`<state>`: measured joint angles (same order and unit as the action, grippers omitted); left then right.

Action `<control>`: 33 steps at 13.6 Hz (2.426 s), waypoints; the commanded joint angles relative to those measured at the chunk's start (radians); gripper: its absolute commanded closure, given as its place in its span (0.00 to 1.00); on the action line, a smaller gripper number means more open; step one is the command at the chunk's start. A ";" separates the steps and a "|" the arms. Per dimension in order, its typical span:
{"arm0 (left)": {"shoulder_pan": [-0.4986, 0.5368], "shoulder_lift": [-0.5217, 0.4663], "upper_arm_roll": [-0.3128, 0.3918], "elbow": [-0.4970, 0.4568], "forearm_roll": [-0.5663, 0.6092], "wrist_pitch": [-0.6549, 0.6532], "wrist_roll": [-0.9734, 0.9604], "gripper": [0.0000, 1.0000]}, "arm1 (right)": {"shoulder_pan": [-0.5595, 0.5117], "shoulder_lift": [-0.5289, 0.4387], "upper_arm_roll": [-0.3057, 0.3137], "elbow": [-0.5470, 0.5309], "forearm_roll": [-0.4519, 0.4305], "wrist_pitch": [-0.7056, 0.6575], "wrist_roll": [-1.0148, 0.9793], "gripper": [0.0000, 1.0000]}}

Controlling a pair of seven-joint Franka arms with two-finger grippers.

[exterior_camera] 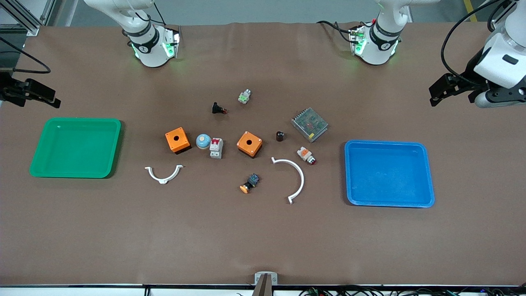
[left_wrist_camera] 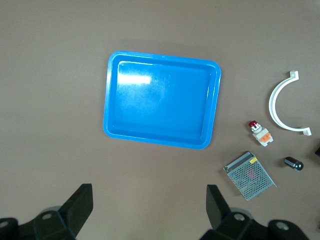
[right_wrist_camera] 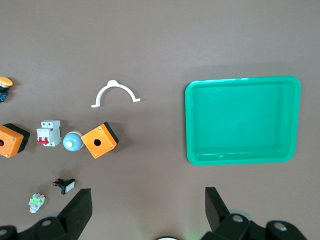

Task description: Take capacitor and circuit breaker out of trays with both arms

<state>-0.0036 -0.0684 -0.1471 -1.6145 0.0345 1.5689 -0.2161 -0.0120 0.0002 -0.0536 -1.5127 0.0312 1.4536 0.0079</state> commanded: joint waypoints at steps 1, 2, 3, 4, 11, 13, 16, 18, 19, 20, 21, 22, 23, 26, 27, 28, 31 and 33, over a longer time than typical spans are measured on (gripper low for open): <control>-0.007 -0.060 0.011 -0.060 -0.025 -0.003 0.026 0.00 | -0.023 0.020 0.018 0.058 -0.011 -0.009 -0.009 0.00; -0.007 -0.071 0.011 -0.077 -0.044 -0.003 0.026 0.00 | -0.023 0.021 0.018 0.058 -0.011 -0.007 -0.009 0.00; -0.007 -0.080 0.012 -0.085 -0.067 -0.003 0.026 0.00 | -0.023 0.023 0.018 0.058 -0.011 -0.007 -0.009 0.00; -0.009 -0.083 0.012 -0.091 -0.068 -0.001 0.027 0.00 | -0.023 0.029 0.018 0.058 -0.013 -0.007 -0.011 0.00; 0.002 -0.082 0.012 -0.073 -0.068 0.000 0.142 0.00 | -0.023 0.038 0.018 0.058 -0.017 0.064 -0.011 0.00; 0.004 -0.083 0.012 -0.070 -0.070 -0.003 0.142 0.00 | -0.023 0.040 0.018 0.058 -0.017 0.064 -0.011 0.00; 0.004 -0.082 0.012 -0.068 -0.068 -0.012 0.139 0.00 | -0.026 0.052 0.018 0.059 -0.014 0.068 -0.009 0.00; 0.004 -0.067 0.012 -0.035 -0.061 -0.012 0.133 0.00 | -0.026 0.053 0.018 0.058 -0.013 0.068 -0.009 0.00; 0.004 -0.056 0.014 -0.021 -0.059 -0.012 0.127 0.00 | -0.025 0.053 0.018 0.058 -0.013 0.068 -0.009 0.00; 0.005 -0.053 0.012 -0.015 -0.059 -0.015 0.135 0.00 | -0.025 0.055 0.018 0.058 -0.011 0.068 -0.009 0.00; 0.007 -0.053 0.014 -0.015 -0.059 -0.015 0.136 0.00 | -0.025 0.055 0.020 0.058 -0.011 0.070 -0.009 0.00; 0.008 -0.053 0.014 -0.015 -0.059 -0.015 0.136 0.00 | -0.025 0.057 0.020 0.058 -0.011 0.070 -0.009 0.00; 0.008 -0.053 0.014 -0.015 -0.059 -0.016 0.136 0.00 | -0.025 0.061 0.020 0.058 -0.011 0.074 -0.009 0.00; 0.008 -0.051 0.014 -0.015 -0.059 -0.018 0.136 0.00 | -0.025 0.061 0.020 0.058 -0.011 0.079 -0.009 0.00; 0.008 -0.044 0.014 -0.015 -0.059 -0.018 0.136 0.00 | -0.025 0.063 0.020 0.058 -0.010 0.079 -0.009 0.00; 0.008 -0.039 0.014 -0.013 -0.059 -0.018 0.136 0.00 | -0.023 0.066 0.020 0.058 -0.010 0.079 -0.009 0.00; 0.008 -0.037 0.014 -0.013 -0.059 -0.018 0.136 0.00 | -0.025 0.067 0.020 0.058 -0.010 0.079 -0.008 0.00; 0.007 -0.036 0.014 -0.013 -0.059 -0.018 0.133 0.00 | -0.025 0.067 0.018 0.058 -0.010 0.079 -0.009 0.00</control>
